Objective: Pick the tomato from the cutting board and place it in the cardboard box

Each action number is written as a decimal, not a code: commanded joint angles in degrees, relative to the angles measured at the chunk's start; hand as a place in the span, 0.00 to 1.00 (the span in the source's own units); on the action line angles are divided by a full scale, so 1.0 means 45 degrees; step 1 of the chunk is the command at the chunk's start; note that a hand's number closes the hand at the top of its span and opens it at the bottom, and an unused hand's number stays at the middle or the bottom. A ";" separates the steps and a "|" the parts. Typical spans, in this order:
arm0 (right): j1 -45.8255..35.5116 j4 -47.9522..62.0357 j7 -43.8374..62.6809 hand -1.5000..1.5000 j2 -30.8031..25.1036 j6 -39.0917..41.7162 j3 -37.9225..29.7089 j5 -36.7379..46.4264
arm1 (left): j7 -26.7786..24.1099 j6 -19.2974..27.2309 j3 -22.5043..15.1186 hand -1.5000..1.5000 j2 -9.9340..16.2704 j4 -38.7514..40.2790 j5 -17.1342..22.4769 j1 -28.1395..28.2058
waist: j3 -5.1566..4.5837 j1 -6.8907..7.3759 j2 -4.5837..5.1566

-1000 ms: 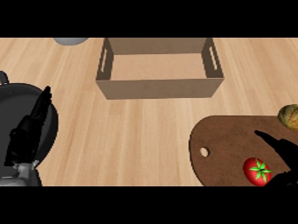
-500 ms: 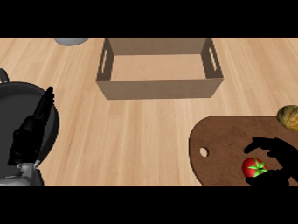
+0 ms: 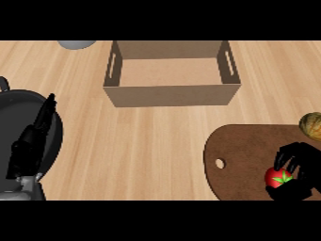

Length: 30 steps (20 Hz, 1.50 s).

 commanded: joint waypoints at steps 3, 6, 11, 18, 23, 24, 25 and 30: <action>-0.3172 0.1139 -0.4143 1.00 -0.1038 0.1275 0.0010 0.0607 | -0.0095 -0.0556 -0.0564 0.50 -0.0149 0.0420 0.0015 -0.0060 | -0.0006 0.1342 0.0457; -0.4401 0.0663 -0.5926 1.00 -0.1540 0.1592 0.0130 0.0924 | -0.0123 -0.0804 -0.0727 0.50 -0.0141 0.0153 0.0124 -0.0671 | 0.0091 0.2489 0.0799; -0.6179 0.1880 -0.9443 1.00 -0.2337 0.1488 -0.0392 0.1434 | -0.0143 -0.0853 -0.1072 0.50 -0.0315 0.0233 -0.0041 -0.0944 | 0.0079 0.2588 0.0938; -0.7589 0.4300 -1.4557 1.00 -0.1597 0.1065 -0.1853 -0.0534 | 0.0293 -0.0743 -0.1100 0.50 -0.0412 0.0388 -0.0129 -0.1044 | 0.0099 0.2296 0.0927; -0.8559 0.6394 -1.7832 1.00 -0.1225 0.2441 -0.2854 -0.2563 | -0.0081 -0.0619 -0.1041 0.50 -0.0393 0.0623 -0.0274 -0.0828 | 0.0025 0.2055 0.0840; -0.9097 0.7021 -1.8131 1.00 -0.0960 0.2665 -0.2858 -0.2694 | 0.0327 -0.0541 -0.1119 0.50 -0.0395 0.0381 -0.0420 -0.1159 | 0.0018 0.2106 0.0782; -0.9574 0.7433 -1.8561 1.00 -0.0969 0.3000 -0.2902 -0.2788 | 0.0248 -0.0547 -0.1165 0.50 -0.0578 0.0425 -0.0286 -0.1030 | -0.0006 0.2210 0.0787; -1.1654 1.0320 -2.0304 1.00 -0.0736 0.4625 -0.2775 -0.2785 | 0.0118 -0.0489 -0.0931 0.50 -0.0472 0.0805 -0.0330 -0.0879 | -0.0063 0.1834 0.0637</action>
